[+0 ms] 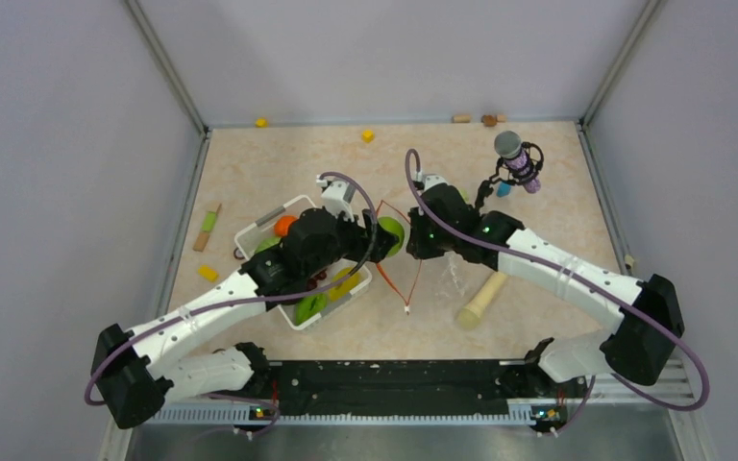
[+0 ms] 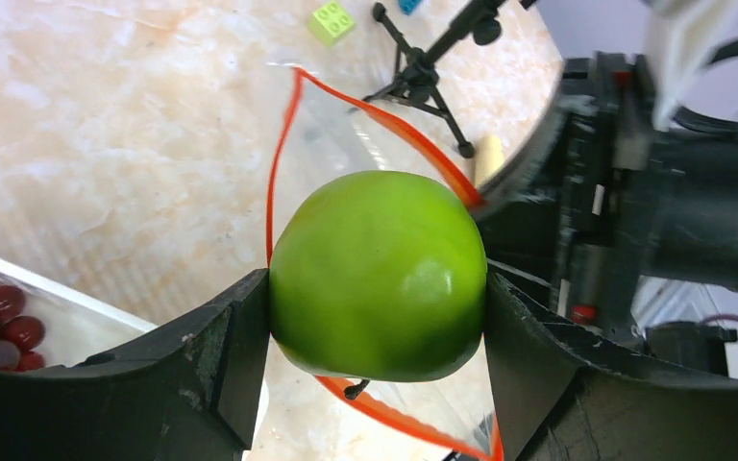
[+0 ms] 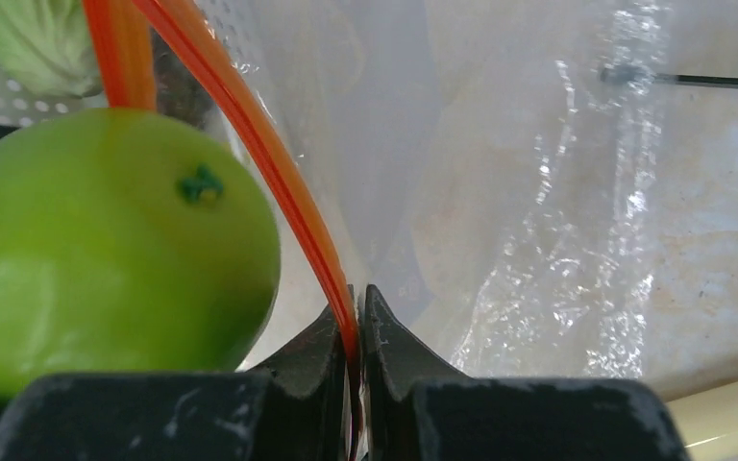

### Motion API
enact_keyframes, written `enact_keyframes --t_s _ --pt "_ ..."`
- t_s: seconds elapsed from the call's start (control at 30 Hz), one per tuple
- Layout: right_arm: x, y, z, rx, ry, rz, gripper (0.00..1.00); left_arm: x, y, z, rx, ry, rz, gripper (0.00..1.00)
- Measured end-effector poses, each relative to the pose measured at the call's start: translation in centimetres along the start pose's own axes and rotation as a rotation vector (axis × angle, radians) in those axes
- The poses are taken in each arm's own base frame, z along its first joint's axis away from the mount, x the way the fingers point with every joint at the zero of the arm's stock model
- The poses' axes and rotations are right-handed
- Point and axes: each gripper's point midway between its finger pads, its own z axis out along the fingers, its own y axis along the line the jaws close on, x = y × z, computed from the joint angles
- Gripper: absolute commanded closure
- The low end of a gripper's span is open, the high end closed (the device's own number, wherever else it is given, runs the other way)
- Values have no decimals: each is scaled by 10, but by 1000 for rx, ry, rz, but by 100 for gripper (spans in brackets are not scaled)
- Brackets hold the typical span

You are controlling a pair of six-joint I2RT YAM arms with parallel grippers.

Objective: Place the food in the zip-top bag and seal the zipper
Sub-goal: Place the fake fruit in the zipper food storage bag.

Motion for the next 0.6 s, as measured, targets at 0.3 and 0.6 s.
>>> enact_keyframes --t_s 0.3,0.6 --pt "1 21 -18 -125 18 7 94 6 28 14 -136 -5 3 83" --pt "3 33 -24 -191 34 10 97 22 36 24 -177 68 5 19"
